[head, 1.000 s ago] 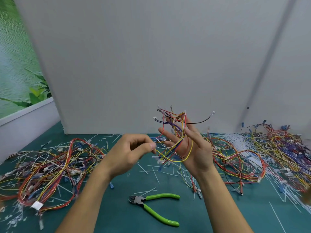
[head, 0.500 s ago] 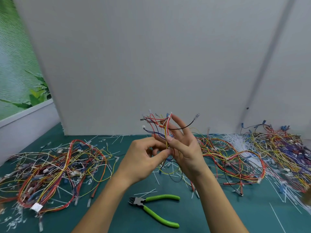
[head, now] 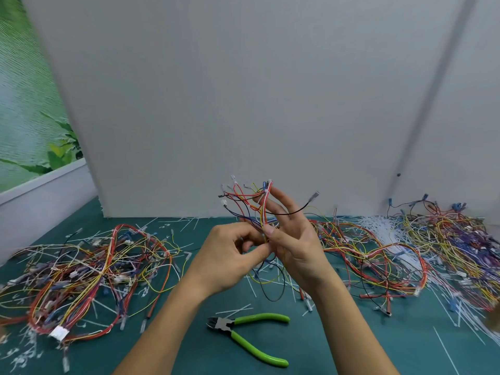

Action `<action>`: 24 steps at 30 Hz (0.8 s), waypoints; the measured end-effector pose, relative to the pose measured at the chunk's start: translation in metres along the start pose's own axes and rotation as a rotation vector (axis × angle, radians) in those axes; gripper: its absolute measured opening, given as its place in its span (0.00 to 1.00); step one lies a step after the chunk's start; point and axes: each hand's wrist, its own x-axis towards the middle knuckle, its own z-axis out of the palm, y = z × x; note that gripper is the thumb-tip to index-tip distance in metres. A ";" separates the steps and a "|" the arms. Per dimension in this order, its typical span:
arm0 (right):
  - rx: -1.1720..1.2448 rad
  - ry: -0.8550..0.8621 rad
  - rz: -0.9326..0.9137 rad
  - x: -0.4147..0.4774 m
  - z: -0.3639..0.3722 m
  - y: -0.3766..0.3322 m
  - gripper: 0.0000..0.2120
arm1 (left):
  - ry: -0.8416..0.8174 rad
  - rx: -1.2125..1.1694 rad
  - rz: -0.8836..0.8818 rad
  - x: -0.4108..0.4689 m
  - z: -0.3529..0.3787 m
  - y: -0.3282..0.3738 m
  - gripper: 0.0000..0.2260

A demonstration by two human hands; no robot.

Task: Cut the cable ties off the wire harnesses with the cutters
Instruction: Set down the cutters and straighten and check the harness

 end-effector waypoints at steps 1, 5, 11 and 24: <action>0.015 -0.013 -0.003 0.000 0.000 0.000 0.32 | 0.002 -0.014 -0.015 0.000 -0.002 0.000 0.07; 0.096 -0.074 -0.005 0.000 0.001 -0.001 0.31 | 0.029 -0.079 -0.063 0.001 -0.011 0.003 0.07; 0.185 -0.080 0.020 0.000 -0.003 0.000 0.28 | 0.146 -0.095 -0.150 0.006 -0.021 0.001 0.07; 0.174 -0.083 0.046 0.001 -0.003 0.005 0.26 | 0.301 -0.165 -0.192 0.008 -0.017 0.000 0.10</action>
